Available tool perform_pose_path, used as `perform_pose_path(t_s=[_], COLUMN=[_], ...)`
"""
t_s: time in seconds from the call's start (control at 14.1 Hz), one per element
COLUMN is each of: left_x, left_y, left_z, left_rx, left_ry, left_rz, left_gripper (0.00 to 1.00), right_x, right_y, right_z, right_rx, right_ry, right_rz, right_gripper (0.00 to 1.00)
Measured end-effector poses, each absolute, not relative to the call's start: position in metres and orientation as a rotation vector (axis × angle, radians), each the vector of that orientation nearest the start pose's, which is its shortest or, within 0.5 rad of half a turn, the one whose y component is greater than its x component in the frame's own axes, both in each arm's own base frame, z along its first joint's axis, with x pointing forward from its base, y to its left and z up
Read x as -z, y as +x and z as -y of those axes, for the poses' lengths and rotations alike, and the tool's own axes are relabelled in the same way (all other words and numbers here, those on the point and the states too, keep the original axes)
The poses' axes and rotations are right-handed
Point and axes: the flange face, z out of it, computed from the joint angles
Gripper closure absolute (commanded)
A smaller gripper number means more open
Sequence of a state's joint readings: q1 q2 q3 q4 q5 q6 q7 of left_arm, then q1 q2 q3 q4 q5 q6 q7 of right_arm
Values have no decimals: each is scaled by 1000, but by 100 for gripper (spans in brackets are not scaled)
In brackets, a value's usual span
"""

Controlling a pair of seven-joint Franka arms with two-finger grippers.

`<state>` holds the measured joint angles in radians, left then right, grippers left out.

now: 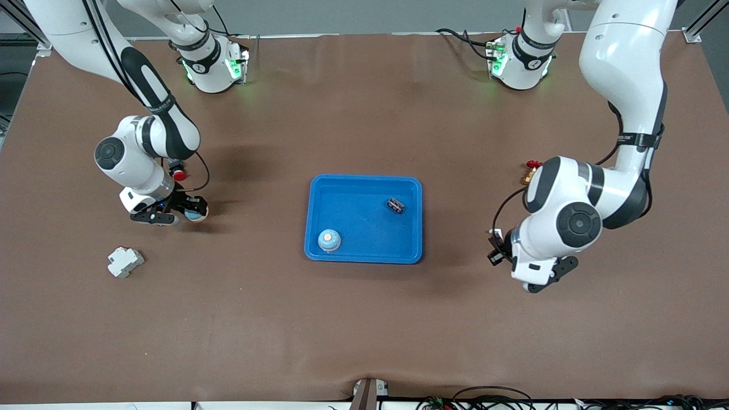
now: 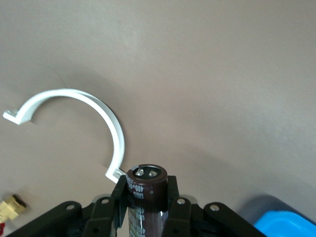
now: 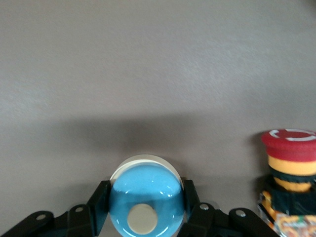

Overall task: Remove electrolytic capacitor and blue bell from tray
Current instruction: 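Carry the bell toward the red buttons while the left gripper carries the capacitor, then set the bell on the table and open the right gripper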

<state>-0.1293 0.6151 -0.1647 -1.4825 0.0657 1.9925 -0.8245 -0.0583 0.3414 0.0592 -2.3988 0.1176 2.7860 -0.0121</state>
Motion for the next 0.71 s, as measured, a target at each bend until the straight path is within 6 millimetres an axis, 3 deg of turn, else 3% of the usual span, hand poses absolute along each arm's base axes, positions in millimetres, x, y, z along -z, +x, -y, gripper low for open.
perform_pose_path(t_s=[0.28, 0.42, 0.57, 0.71], left_x=[-285, -272, -259, -250], left_y=[682, 684, 690, 696], left_z=[155, 145, 125, 102], left_rx=[-197, -212, -196, -167], left_ry=[-3000, -2978, -2952, -2932], left_rz=[821, 840, 881, 927], left_gripper=[100, 100, 100, 100], right_x=[-176, -184, -206, -242], right_y=[510, 520, 536, 550], right_z=[-10, -23, -44, -80], right_rx=[71, 28, -73, -132], right_ry=[-3064, -3054, -3041, -3031], right_rz=[-121, -106, -158, -239], right_gripper=[0, 0, 0, 0])
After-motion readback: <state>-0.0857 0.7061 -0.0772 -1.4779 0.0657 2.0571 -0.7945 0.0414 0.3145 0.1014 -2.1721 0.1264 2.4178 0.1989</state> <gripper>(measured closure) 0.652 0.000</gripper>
